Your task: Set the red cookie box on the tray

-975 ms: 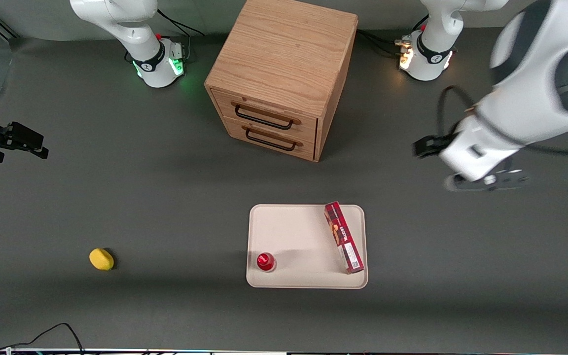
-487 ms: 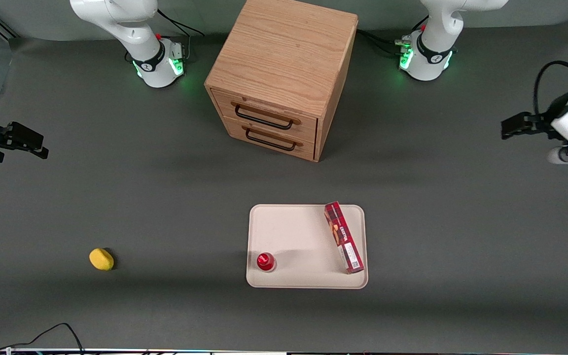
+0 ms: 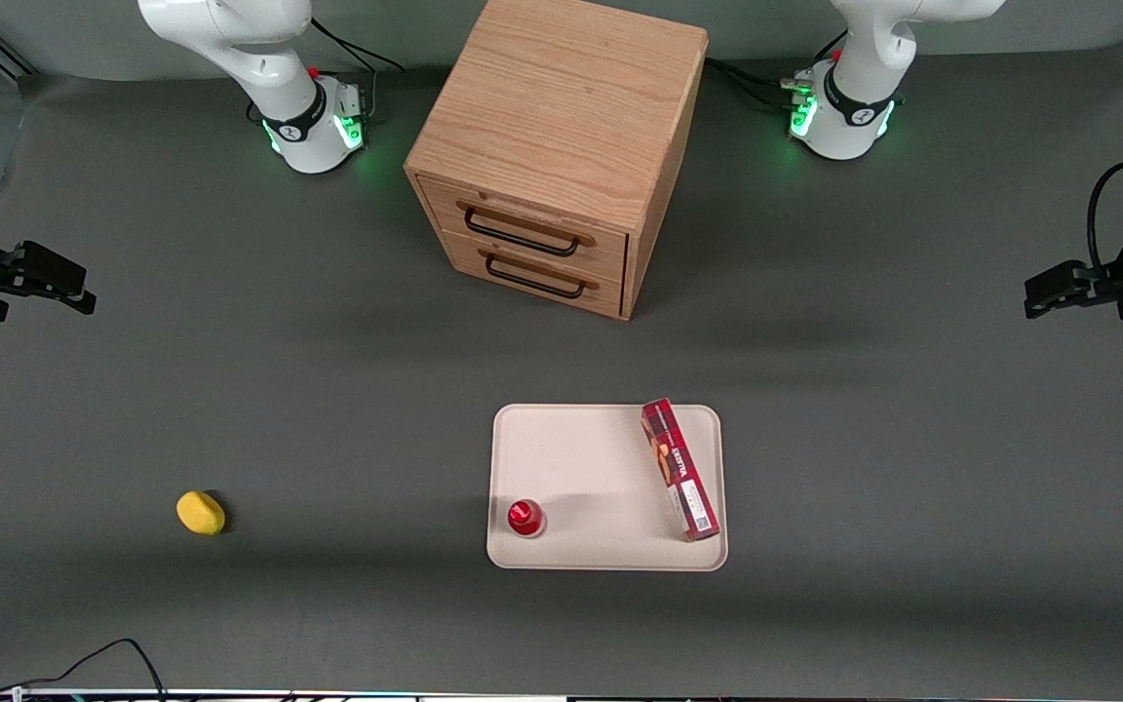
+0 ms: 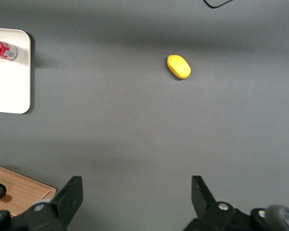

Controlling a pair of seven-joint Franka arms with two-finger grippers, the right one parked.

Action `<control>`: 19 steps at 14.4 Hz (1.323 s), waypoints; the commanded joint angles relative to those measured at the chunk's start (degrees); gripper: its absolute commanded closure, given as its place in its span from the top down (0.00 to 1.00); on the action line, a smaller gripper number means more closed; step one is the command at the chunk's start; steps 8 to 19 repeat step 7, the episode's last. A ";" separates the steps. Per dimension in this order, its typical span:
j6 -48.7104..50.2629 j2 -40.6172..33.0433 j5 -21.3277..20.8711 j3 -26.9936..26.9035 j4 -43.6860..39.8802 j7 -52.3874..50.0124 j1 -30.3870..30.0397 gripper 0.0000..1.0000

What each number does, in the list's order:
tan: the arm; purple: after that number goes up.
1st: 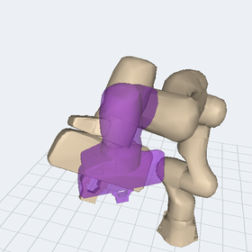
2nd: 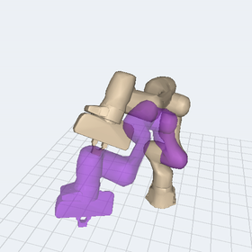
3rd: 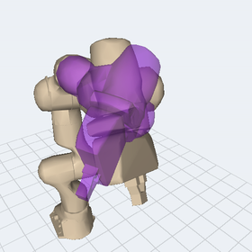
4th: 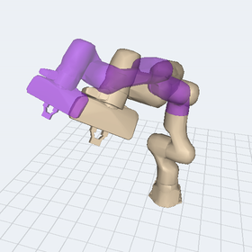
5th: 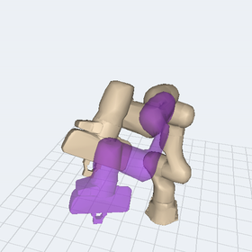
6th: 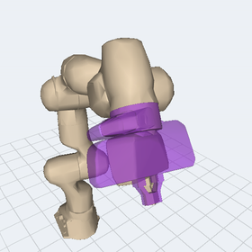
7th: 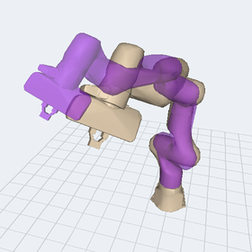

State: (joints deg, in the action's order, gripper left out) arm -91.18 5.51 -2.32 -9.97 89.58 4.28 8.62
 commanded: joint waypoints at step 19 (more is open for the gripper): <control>13.13 -0.49 0.91 -0.67 -7.84 0.38 0.34 1.00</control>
